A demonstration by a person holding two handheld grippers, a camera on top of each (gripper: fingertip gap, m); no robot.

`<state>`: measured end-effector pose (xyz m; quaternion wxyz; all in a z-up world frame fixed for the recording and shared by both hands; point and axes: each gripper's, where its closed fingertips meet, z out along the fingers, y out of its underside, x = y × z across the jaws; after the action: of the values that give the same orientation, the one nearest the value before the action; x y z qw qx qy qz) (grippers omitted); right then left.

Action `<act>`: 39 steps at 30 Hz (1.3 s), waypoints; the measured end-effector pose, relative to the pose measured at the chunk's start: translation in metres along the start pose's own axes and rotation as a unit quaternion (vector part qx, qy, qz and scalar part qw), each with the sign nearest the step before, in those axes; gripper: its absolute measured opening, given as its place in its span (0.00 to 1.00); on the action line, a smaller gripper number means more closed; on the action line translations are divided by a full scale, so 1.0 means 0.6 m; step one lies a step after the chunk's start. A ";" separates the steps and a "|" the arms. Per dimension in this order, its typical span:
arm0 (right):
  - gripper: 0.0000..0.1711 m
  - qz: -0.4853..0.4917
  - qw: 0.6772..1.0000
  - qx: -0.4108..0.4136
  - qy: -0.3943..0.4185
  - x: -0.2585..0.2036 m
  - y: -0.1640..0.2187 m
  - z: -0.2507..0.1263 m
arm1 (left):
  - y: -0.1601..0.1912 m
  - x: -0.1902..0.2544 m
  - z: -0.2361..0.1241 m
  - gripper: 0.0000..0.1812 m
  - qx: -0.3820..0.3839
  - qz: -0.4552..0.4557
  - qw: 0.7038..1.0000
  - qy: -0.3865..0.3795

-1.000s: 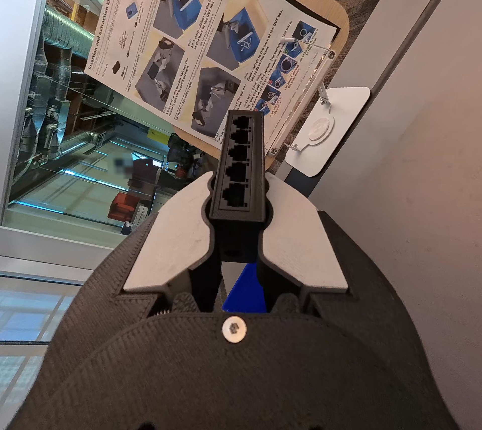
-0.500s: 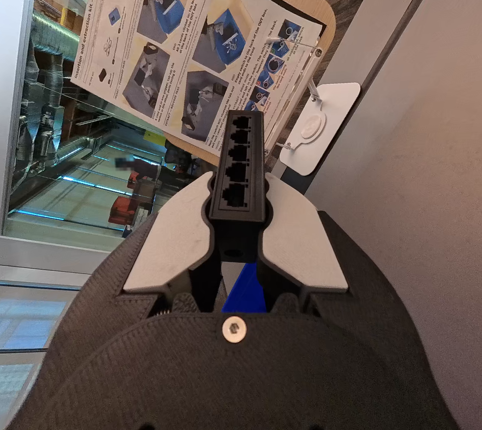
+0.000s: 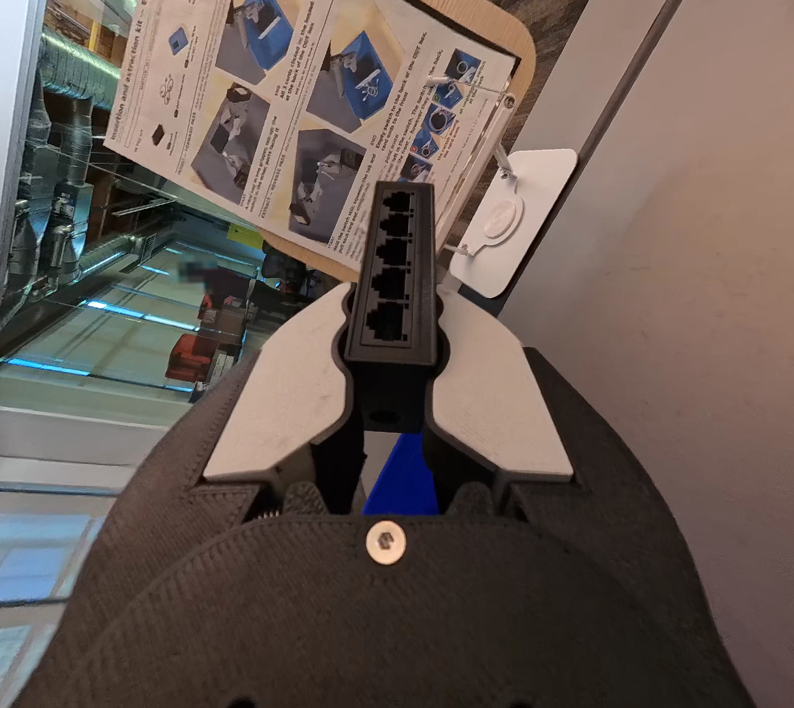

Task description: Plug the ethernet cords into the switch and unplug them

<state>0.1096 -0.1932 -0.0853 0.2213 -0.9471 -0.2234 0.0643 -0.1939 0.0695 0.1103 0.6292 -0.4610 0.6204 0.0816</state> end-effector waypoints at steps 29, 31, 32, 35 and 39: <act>0.17 -0.279 0.936 0.071 0.205 0.085 -0.293 -0.126 | -0.115 0.081 -0.051 0.17 0.206 -0.087 0.959 0.175; 0.17 -0.220 0.959 0.007 0.177 0.174 -0.213 -0.101 | -0.095 0.070 -0.044 0.16 0.187 -0.088 0.964 0.168; 0.17 -0.189 0.970 -0.020 0.150 0.203 -0.175 -0.081 | -0.087 0.067 -0.040 0.15 0.177 -0.088 0.966 0.165; 0.17 -0.135 0.983 -0.092 0.088 0.259 -0.090 -0.018 | -0.077 0.063 -0.034 0.15 0.165 -0.089 0.969 0.161; 0.17 -0.103 0.987 -0.122 0.012 0.283 -0.048 0.042 | -0.076 0.067 -0.028 0.14 0.160 -0.091 0.969 0.164</act>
<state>0.2440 -0.0836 -0.0986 0.1125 -0.9397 -0.3228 0.0024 -0.1665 0.0134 0.1012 0.5896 -0.4158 0.6752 -0.1535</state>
